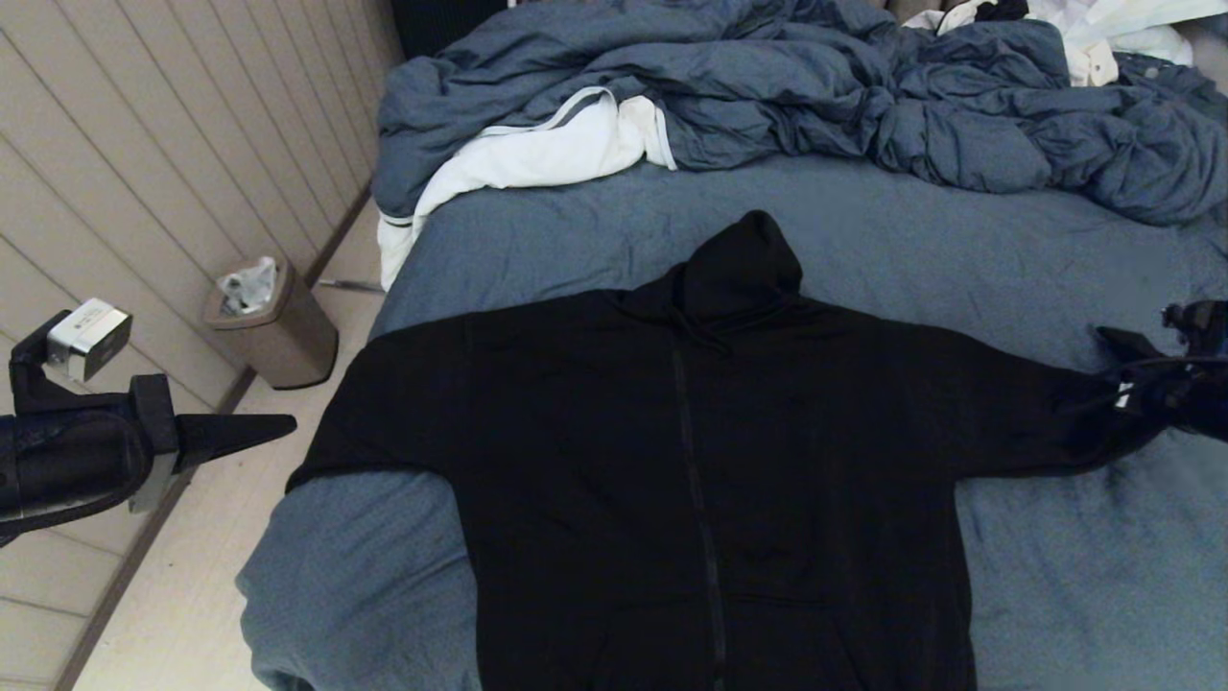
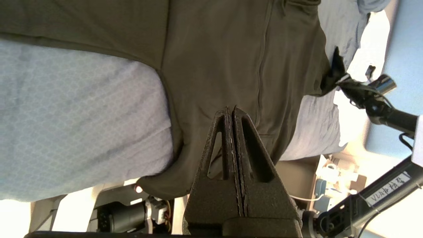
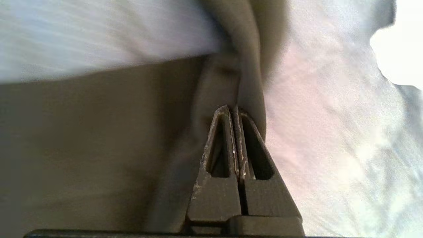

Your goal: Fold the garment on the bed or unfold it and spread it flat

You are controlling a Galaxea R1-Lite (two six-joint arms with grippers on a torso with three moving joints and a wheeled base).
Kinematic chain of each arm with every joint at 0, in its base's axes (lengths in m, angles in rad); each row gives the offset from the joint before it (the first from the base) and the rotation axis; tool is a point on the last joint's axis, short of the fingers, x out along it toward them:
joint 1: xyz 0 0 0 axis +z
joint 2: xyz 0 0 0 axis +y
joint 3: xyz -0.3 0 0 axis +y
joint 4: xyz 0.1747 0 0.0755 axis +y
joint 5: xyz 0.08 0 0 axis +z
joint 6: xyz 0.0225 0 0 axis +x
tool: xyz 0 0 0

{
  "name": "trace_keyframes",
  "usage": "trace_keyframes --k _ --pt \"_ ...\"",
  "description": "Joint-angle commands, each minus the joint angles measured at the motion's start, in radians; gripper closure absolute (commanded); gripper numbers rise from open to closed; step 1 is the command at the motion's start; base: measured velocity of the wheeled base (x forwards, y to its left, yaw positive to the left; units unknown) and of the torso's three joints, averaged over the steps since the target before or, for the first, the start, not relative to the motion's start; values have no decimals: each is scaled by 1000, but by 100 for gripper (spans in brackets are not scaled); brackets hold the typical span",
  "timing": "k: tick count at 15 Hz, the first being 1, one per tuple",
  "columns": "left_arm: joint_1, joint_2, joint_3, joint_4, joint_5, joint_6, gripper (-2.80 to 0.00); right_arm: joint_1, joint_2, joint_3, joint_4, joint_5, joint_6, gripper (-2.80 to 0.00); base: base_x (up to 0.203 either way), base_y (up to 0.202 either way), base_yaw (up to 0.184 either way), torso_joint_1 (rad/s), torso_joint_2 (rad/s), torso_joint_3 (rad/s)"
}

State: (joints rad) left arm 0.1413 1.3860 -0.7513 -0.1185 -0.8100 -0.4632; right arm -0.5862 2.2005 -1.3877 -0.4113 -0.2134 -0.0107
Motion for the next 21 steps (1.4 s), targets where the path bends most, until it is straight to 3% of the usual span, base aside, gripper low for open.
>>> trace_keyframes --k 1,6,9,12,17,21 --pt "0 3 1 -4 -5 -6 0 -50 5 30 -4 4 2 0 0 0 0 0 0 0" --pt "-4 2 4 -6 -5 -8 0 -167 11 233 -189 68 -11 0 0 0 0 0 0 0" --pt "-10 2 4 -6 -5 -11 0 -193 -27 330 -295 110 -12 0 0 0 0 0 0 0" --pt "-11 0 3 -6 -5 -8 0 -186 -108 339 -294 115 -10 0 0 0 0 0 0 0" --pt "-19 5 -29 -5 -2 -13 0 -38 -206 240 -181 113 -5 0 0 0 0 0 0 0" --pt "-41 9 -172 34 8 -32 0 180 -293 19 182 112 93 0 0 0 0 0 0 0"
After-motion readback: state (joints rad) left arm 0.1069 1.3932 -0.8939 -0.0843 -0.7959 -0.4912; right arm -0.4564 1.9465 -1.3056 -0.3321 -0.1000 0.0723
